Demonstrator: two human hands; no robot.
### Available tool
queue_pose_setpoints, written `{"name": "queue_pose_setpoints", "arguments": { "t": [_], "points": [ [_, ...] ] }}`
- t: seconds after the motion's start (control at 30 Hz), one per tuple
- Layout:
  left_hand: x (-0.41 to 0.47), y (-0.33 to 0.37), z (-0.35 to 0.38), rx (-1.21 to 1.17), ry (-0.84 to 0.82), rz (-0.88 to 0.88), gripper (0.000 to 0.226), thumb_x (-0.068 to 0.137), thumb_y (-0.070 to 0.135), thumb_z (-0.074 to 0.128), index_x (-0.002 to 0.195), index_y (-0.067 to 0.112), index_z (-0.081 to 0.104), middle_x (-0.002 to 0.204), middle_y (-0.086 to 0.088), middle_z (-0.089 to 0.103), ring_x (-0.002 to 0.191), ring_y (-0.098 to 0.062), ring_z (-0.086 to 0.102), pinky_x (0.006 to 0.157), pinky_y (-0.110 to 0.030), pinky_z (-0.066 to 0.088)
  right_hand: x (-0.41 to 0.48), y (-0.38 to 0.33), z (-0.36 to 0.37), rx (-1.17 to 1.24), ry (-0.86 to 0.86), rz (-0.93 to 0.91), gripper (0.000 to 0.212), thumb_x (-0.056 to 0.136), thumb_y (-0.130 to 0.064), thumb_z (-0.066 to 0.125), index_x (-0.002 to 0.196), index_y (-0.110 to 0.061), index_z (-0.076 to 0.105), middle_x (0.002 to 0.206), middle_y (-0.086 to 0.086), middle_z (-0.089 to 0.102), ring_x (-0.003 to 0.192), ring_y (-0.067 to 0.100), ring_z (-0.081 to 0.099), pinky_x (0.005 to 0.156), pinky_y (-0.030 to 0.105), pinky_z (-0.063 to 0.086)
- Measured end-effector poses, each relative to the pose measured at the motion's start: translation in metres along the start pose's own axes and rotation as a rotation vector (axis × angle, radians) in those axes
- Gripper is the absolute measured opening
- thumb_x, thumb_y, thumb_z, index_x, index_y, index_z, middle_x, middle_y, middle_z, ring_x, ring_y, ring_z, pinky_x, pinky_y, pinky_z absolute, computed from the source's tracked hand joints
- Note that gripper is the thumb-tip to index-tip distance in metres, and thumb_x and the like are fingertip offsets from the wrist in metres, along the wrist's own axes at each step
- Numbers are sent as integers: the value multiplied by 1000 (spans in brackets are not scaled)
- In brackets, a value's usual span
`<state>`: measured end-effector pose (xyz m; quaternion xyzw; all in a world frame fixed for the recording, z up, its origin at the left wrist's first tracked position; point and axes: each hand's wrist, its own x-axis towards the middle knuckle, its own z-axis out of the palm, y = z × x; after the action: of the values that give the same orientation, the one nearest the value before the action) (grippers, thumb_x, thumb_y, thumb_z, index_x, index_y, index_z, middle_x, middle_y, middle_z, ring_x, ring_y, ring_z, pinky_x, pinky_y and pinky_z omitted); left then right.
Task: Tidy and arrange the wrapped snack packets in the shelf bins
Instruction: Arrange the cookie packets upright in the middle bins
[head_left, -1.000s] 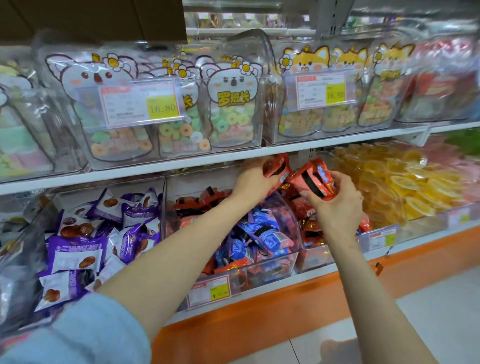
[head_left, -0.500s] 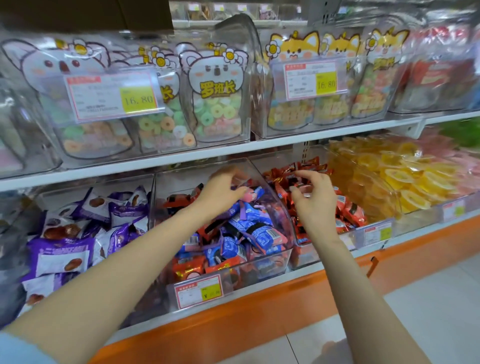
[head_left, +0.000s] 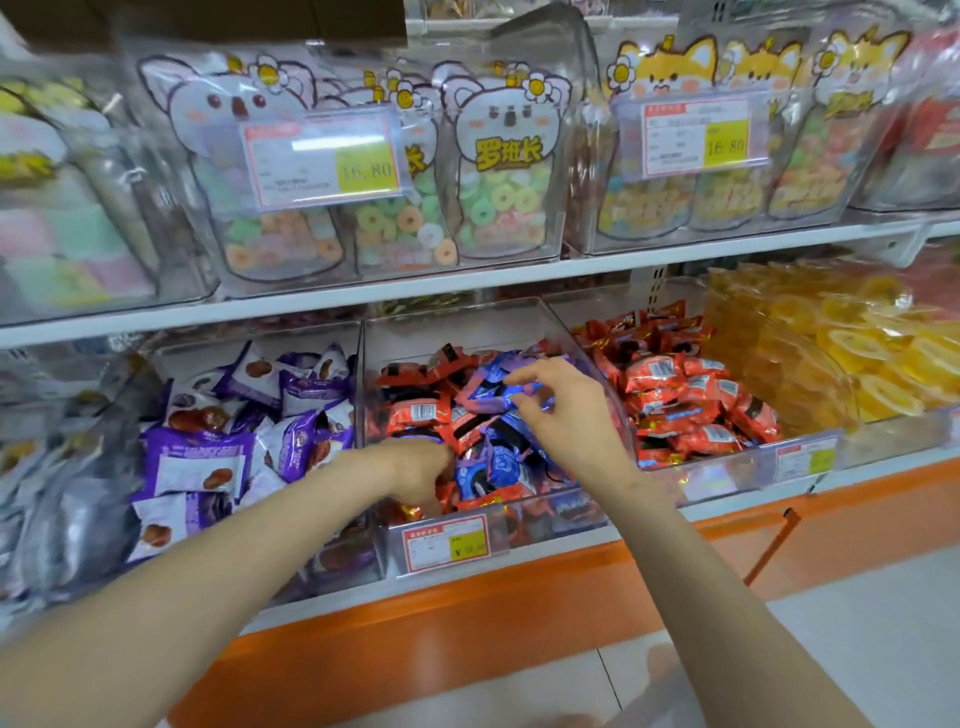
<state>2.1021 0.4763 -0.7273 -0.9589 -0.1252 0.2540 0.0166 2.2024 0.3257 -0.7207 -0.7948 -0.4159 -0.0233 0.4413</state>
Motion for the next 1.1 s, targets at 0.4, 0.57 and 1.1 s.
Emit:
{"name": "queue_pose_setpoints", "arguments": {
  "t": [0.4,0.57,1.1],
  "points": [
    [-11,-5,-27,-96,116,-29,37,78,41,70,96,16,51,79,3,51,80,-19,48,64,-27,35,-1,3,6,-64,-208,-68,19,88,-9,61,101,-19,69,88,-6,65,81,19,60,77,37,51],
    [-27,-26,-45,-258,518,-134,37,78,44,70,95,20,47,88,3,56,87,-21,55,63,-28,34,5,4,14,-257,-414,-261,19,79,-30,74,98,-24,73,100,-4,62,92,13,41,88,32,38],
    [-45,-42,-24,-479,824,-117,36,83,36,67,112,16,59,102,-3,68,94,-23,61,76,-35,49,9,-2,35,-394,-690,-308,9,81,-23,69,87,-22,74,109,-9,59,108,15,39,92,33,24]
  ]
}}
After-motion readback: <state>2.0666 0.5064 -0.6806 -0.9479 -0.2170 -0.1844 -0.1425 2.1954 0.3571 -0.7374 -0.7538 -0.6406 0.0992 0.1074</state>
